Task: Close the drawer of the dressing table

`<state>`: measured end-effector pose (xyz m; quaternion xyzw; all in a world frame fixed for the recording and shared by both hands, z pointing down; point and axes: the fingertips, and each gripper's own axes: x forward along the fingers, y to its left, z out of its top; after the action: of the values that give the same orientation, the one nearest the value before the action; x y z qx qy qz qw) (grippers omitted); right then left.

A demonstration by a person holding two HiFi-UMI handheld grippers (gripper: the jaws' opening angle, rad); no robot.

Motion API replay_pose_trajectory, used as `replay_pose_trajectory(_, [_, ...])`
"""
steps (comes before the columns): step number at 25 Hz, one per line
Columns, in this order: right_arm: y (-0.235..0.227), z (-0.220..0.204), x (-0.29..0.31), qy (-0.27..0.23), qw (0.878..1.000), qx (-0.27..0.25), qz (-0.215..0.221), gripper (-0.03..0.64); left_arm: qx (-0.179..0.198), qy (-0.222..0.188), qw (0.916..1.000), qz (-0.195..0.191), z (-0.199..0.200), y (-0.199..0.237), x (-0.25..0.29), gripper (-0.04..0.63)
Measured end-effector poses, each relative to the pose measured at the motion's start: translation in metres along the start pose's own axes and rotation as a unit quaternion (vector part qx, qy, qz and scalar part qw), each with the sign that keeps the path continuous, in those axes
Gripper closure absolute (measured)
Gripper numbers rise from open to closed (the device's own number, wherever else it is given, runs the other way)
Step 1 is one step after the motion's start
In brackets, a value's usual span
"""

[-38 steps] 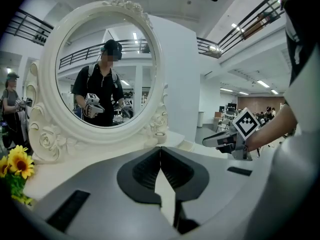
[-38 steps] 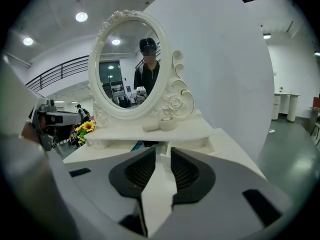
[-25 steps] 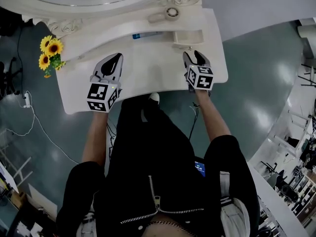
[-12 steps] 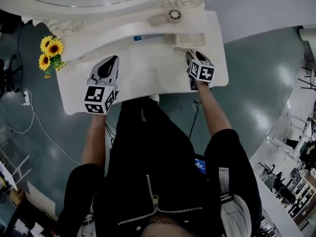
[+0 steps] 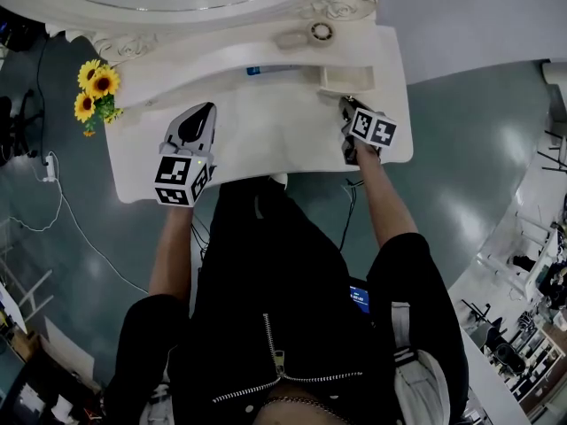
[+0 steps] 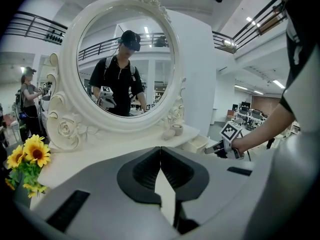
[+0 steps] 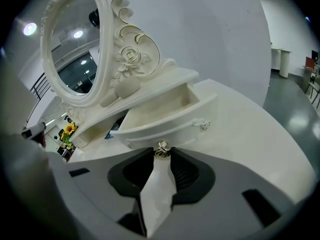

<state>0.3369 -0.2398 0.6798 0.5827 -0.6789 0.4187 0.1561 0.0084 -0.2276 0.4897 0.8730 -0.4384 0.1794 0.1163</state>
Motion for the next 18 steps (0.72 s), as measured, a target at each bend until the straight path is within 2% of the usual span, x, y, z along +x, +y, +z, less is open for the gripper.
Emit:
replay_pose_trajectory(10, [0.004, 0.013, -0.002, -0.030, 1.000, 0.008, 0.002, 0.515, -0.003, 0.003, 1.0000, -0.001, -0.004, -0.001, 0.003, 0.574])
replay_pose_trajectory(18, [0.003, 0.019, 0.004, -0.024, 1.000, 0.005, -0.004, 0.515, -0.004, 0.004, 1.0000, 0.001, -0.003, 0.002, 0.005, 0.574])
